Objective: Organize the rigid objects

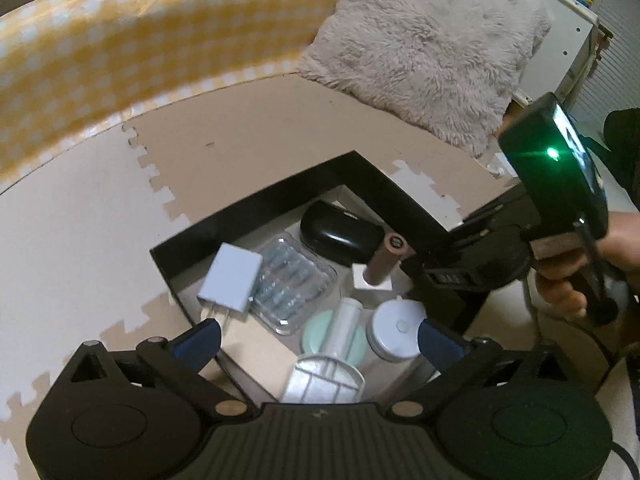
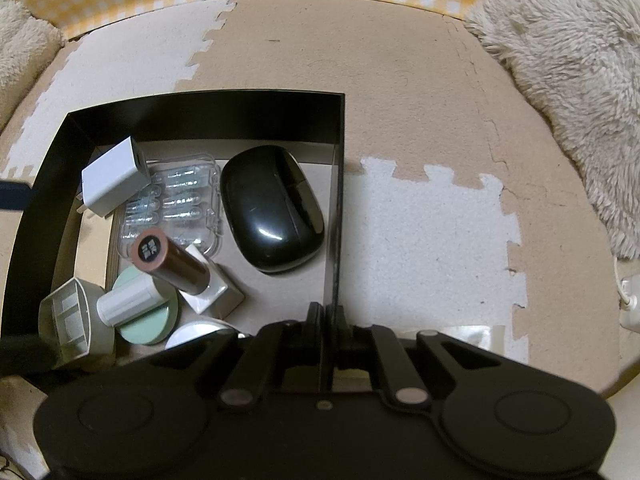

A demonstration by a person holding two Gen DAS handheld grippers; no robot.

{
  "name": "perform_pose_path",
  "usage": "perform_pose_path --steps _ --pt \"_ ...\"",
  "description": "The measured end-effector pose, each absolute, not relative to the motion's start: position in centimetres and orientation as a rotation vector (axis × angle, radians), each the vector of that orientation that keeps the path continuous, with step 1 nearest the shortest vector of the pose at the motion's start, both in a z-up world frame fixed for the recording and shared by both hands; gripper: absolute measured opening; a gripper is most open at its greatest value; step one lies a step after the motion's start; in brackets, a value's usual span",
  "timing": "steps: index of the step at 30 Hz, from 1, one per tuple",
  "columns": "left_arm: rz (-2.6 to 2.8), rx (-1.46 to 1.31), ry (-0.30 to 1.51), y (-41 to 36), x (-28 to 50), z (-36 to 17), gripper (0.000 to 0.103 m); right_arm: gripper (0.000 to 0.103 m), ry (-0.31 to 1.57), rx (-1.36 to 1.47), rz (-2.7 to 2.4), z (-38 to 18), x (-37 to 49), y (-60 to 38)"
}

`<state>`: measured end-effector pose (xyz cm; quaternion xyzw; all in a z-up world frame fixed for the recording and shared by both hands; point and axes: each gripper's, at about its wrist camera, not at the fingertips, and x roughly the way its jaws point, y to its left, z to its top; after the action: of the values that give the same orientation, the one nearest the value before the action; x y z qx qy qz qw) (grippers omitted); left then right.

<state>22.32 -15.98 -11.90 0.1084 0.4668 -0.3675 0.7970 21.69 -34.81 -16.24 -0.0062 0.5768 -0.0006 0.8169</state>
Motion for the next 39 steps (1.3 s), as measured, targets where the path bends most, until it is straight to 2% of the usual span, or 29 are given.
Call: perform_pose_path --steps 21,23,25,27,33,39 --pt "-0.653 0.116 0.955 -13.6 16.9 -8.0 0.103 0.009 1.214 -0.055 0.002 -16.0 21.3 -34.3" --pt "-0.634 0.098 0.947 -13.1 16.2 -7.6 0.103 0.013 1.219 -0.059 0.023 -15.9 21.1 -34.1" --pt "-0.611 0.092 0.938 -12.6 15.6 -7.2 0.103 0.03 1.217 -0.073 0.067 -15.4 20.5 -33.7" --pt "-0.591 0.077 0.929 -12.1 15.2 -6.7 0.103 0.036 1.193 -0.108 0.069 -14.4 20.1 -33.2" --pt "-0.547 0.032 0.898 -10.9 14.2 -5.2 0.103 0.041 1.124 -0.129 -0.049 -10.5 18.9 -33.5" --pt "-0.484 0.022 0.859 -10.0 12.6 -3.2 0.103 0.05 1.015 -0.073 -0.109 -4.0 16.0 -34.6"
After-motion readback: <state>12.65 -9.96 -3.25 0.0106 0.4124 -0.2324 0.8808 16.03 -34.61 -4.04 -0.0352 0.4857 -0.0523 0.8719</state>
